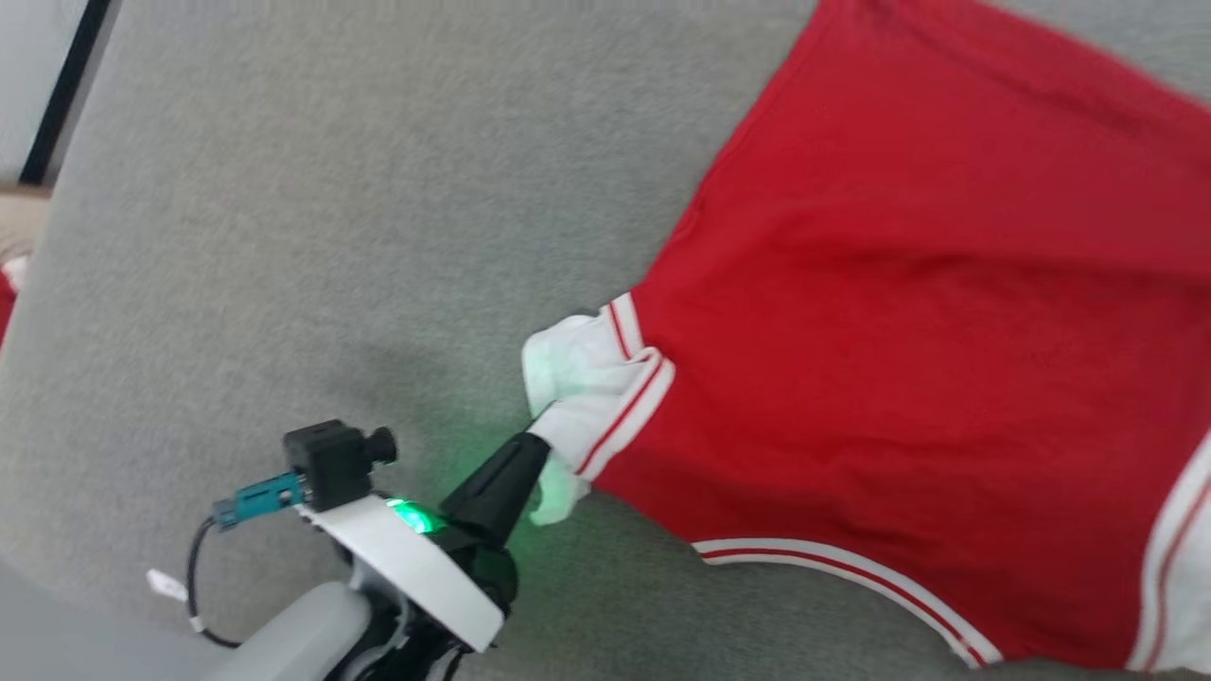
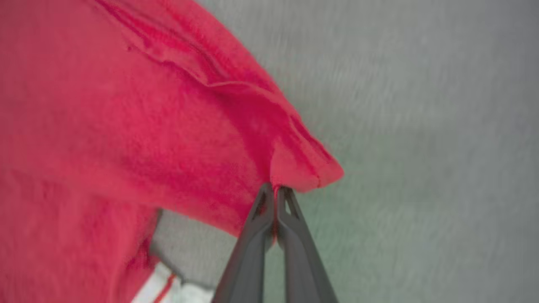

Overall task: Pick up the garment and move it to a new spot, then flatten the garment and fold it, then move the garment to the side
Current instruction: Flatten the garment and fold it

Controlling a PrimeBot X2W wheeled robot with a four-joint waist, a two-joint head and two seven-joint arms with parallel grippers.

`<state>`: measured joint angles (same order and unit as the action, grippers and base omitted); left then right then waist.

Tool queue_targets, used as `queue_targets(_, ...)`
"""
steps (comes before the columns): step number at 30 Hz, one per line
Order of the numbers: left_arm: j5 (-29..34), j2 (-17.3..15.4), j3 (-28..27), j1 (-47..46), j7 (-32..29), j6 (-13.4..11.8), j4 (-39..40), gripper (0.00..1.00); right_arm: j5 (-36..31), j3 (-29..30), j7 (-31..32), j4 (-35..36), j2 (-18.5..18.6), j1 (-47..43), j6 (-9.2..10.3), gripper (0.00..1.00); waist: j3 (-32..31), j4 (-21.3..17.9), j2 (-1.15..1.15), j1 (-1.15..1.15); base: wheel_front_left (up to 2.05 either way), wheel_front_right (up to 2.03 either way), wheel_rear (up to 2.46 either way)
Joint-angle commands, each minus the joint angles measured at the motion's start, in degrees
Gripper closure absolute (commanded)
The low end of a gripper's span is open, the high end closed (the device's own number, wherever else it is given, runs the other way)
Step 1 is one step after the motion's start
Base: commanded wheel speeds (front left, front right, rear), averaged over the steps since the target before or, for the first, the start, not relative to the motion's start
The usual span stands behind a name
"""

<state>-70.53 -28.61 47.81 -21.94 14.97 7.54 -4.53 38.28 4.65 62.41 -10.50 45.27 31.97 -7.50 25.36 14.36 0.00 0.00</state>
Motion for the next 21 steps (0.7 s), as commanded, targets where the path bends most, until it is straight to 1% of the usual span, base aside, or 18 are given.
queue_targets(1,0.34,-0.24,-0.77,1.04,0.3,-0.15,0.05,1.0,1.41,1.26,-0.2,2.59,-1.36,-4.54,0.02,1.0,-2.58,-2.77,0.0,0.0,0.0,0.0,0.0)
queue_targets(2,0.39,-0.56,-1.2,1.55,0.29,-0.15,0.14,1.0,2.37,2.35,0.19,4.71,-2.21,-8.28,0.02,1.0,-3.03,-3.39,0.0,0.0,0.0,0.0,0.0)
queue_targets(6,0.75,-1.73,-3.41,3.8,0.3,-0.15,0.41,1.0,5.5,4.92,1.35,13.81,-7.95,-22.61,0.01,1.0,-4.62,-5.96,0.0,0.0,0.0,0.0,0.0)
queue_targets(10,1.18,-2.21,-4.8,5.21,0.3,-0.15,0.45,1.0,8.09,4.8,3.16,22.6,-15.38,-35.76,0.01,1.0,-5.3,-7.08,0.0,0.0,0.0,0.0,0.0)
queue_targets(12,1.32,-2.41,-5.26,5.8,0.29,-0.15,0.54,1.0,9.11,3.92,4.4,25.93,-17.91,-40.6,0.01,1.0,-5.43,-7.6,0.0,0.0,0.0,0.0,0.0)
queue_targets(16,1.48,-2.87,-5.23,6.25,0.3,-0.15,0.39,1.0,9.09,1.35,5.25,29.18,-20.42,-46.44,0.01,1.0,-5.74,-8.01,0.0,0.0,0.0,0.0,0.0)
queue_targets(21,1.24,-3.05,-5.17,6.82,0.29,-0.15,0.03,1.0,8.0,-0.77,4.19,29.74,-21.46,-47.74,0.01,1.0,-6.05,-8.24,0.0,0.0,0.0,0.0,0.0)
